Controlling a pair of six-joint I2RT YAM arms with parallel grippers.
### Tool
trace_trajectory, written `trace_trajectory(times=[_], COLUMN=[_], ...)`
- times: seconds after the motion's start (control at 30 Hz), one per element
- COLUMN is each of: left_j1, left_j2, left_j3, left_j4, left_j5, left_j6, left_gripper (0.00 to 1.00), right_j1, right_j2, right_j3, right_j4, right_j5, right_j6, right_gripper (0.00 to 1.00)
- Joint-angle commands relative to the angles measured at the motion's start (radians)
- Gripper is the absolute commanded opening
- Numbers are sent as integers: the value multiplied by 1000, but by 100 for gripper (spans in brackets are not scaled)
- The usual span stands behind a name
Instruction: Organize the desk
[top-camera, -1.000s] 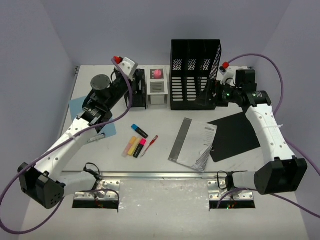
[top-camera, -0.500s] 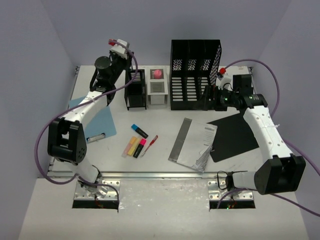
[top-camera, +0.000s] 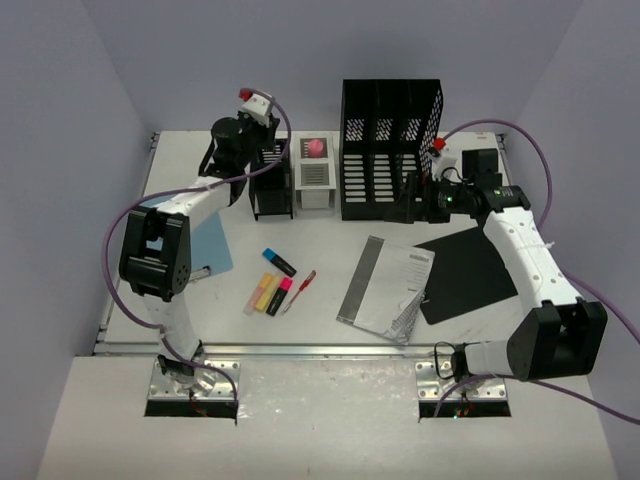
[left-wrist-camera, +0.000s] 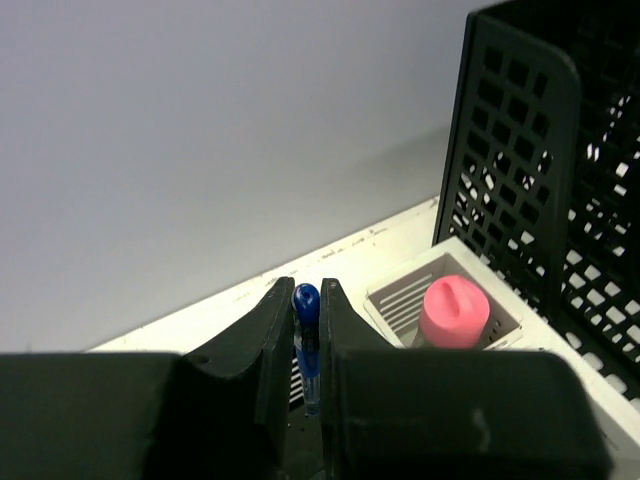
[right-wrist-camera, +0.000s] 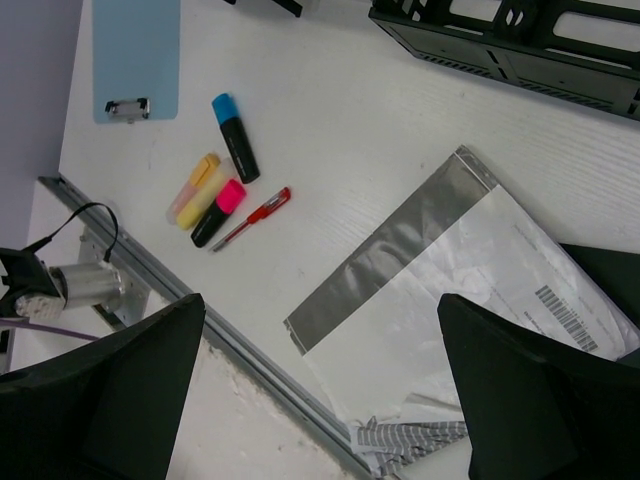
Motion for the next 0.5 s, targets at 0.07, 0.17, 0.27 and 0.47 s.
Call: trace_trajectory(times=[0.07, 0.17, 0.27, 0.47], left_j1=[5, 5, 5, 7], left_j2=[35, 46, 52, -1], left_j3=[12, 3, -11, 70], left_j4=[67, 67, 63, -69], left_j5=[1, -16, -18, 12], left_j6=[3, 0, 11, 9], left_gripper=[3, 13, 25, 55], right_j1=[1, 1, 1, 1], right_j2=[12, 20, 23, 15], right_j3=[4, -1, -1, -4], right_j4=[18, 15, 11, 11], right_j5=[-31, -34, -39, -42], right_j6=[-21, -18, -15, -8], right_gripper=[99, 99, 99, 99])
